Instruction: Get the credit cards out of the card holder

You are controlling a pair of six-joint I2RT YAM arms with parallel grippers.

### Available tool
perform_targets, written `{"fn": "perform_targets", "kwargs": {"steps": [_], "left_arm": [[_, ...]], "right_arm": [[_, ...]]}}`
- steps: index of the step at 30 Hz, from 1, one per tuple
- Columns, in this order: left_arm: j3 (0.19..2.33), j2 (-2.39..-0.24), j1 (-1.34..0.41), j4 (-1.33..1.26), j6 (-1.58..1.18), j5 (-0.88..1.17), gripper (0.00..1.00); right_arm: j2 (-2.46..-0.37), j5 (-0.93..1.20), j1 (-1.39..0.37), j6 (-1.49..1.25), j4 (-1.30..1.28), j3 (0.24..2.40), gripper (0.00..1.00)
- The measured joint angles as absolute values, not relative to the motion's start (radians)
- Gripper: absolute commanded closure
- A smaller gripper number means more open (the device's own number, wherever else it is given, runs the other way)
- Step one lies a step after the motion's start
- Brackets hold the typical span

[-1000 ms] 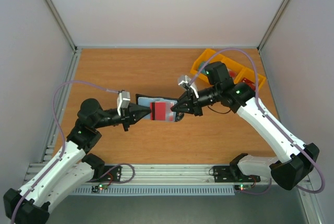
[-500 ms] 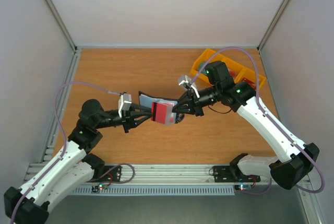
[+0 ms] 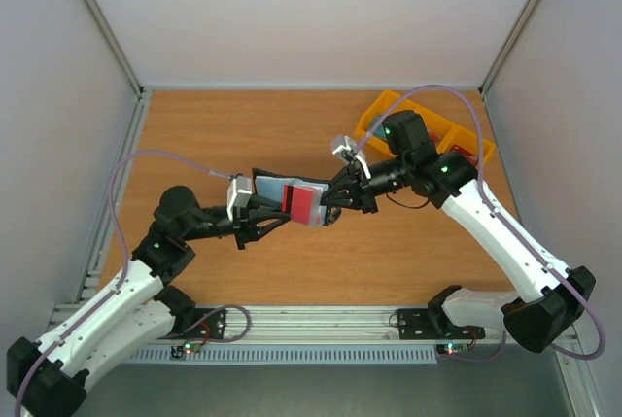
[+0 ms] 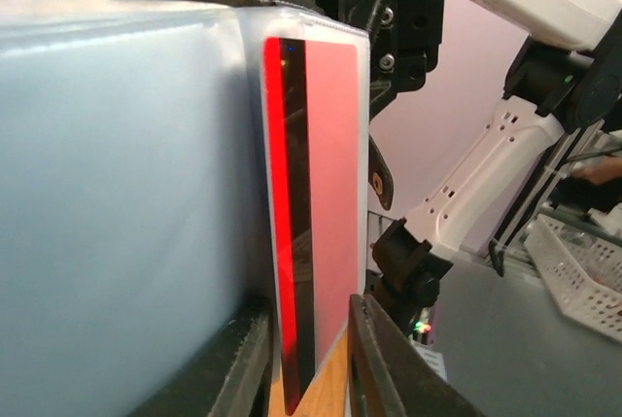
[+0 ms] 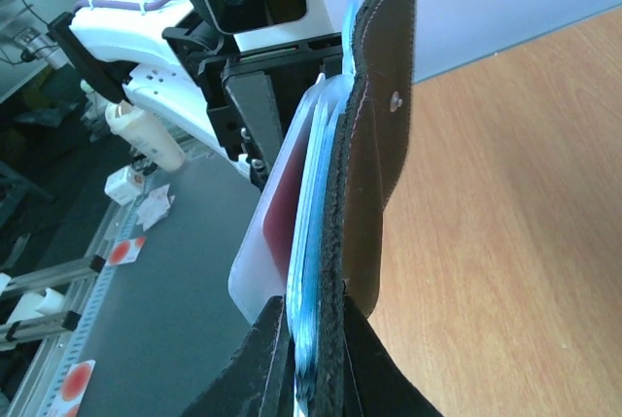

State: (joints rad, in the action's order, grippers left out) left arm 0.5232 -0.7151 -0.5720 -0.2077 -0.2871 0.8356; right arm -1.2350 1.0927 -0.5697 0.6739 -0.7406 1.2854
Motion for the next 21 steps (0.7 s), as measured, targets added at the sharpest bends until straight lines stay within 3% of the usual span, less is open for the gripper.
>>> {"fn": "perform_targets", "kwargs": {"steps": [2,3,21], "left_arm": [[0.523,-0.716,-0.573,-0.21,-0.293,0.833,0.98],[0.523,-0.716,-0.574,-0.209,-0.288,0.83,1.0],[0.524,-0.632,-0.486,-0.094,-0.288,0.748,1.0]], "right_arm": [[-1.235,1.093,-0.571,0.674,-0.741,1.286,0.99],[-1.235,1.093,-0.572,0.675,-0.741,1.286,0.99],[-1.208,1.056,-0.464,0.706,-0.817,1.275,0.99]]}}
